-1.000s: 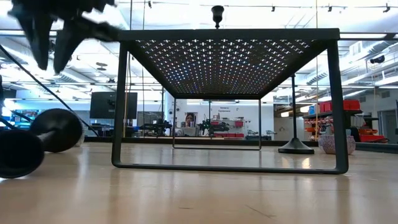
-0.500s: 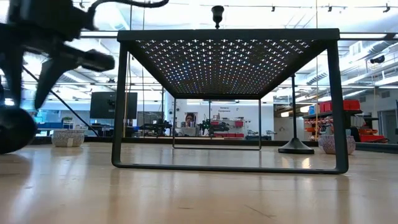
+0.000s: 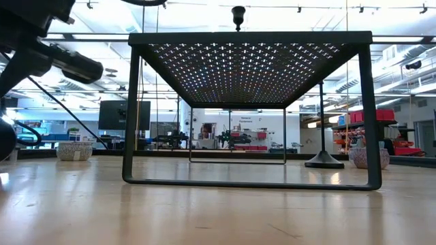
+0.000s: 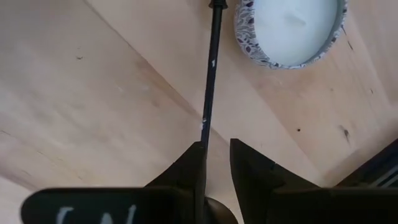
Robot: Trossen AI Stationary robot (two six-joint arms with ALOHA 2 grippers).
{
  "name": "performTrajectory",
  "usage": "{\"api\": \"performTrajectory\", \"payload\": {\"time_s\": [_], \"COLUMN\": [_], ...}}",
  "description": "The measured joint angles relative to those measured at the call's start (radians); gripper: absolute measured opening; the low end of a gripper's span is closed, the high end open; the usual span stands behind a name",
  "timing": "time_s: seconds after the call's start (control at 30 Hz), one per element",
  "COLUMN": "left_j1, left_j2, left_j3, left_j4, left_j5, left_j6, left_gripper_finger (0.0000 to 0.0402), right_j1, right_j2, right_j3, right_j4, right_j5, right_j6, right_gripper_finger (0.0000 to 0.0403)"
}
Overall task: Pick & Place candle stick holders
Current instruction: Put the bottom black candle holder on the shelf
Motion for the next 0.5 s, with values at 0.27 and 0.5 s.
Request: {"api": "performTrajectory", "payload": {"time_s": [0.27, 0.5], "left_j1": [-0.004, -0.003], "left_j2": [0.056, 0.132], "left_j3": [0.000, 0.000], "left_j4": [0.004, 0.007], "left_j5": [-0.031, -0.117], "left_j6": [0.018, 0.103], "left_gripper_finger": [0.0073, 0.0073], "right_j1": [0.000, 0.002], "right_j2": [0.001, 0.001], "right_j3": [0.000, 0.000], "right_j4": [0.000, 0.000], "right_j5": [-0.003, -0.005], "right_j6": [0.000, 0.001], "right_gripper_finger": [0.0000, 0.0000]}}
